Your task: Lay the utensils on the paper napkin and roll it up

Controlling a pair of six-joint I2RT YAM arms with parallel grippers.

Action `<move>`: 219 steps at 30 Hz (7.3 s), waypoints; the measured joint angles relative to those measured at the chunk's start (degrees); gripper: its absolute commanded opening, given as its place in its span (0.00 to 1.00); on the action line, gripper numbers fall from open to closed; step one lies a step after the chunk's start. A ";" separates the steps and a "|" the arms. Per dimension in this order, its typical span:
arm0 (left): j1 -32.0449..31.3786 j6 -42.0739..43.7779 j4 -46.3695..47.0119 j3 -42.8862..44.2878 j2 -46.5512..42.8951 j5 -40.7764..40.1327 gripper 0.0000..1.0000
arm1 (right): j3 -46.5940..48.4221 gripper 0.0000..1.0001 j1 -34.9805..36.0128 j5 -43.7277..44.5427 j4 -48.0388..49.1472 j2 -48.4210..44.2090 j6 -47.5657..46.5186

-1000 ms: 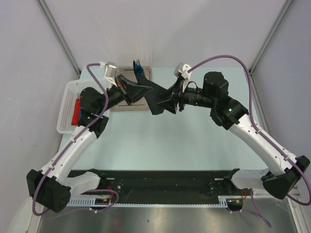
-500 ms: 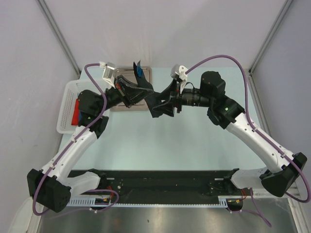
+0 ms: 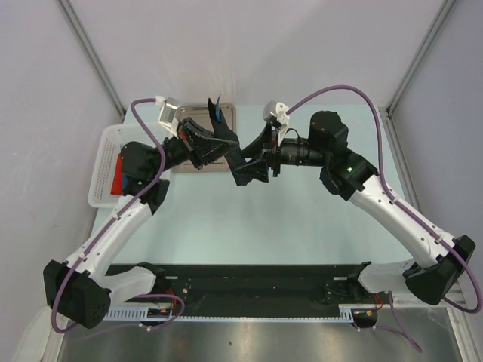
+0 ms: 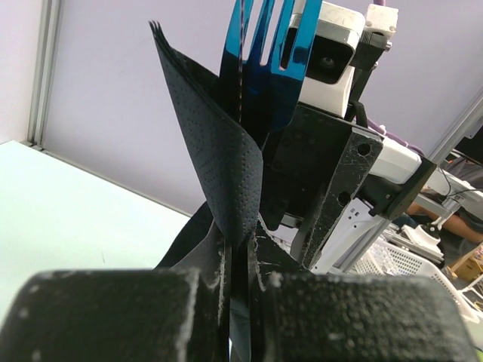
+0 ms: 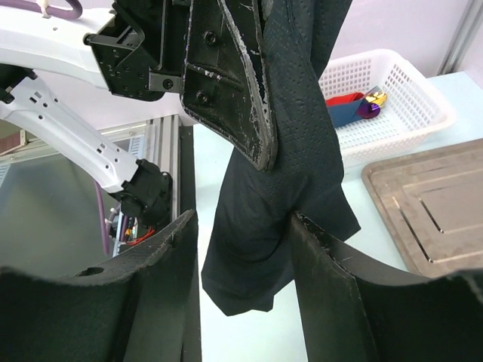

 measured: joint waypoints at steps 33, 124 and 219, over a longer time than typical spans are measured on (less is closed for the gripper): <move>-1.95 -1.44 2.51 -0.04 1.16 1.88 0.00 | -1.99 0.22 0.44 -1.07 1.62 0.48 4.74; 49.72 61.96 -86.84 33.05 45.81 6.78 0.00 | 3.19 1.00 -8.76 7.78 -2.01 15.26 13.97; 16.00 58.60 -84.83 16.94 13.40 -31.34 1.00 | -21.62 1.00 -31.15 16.22 -12.79 -8.81 4.11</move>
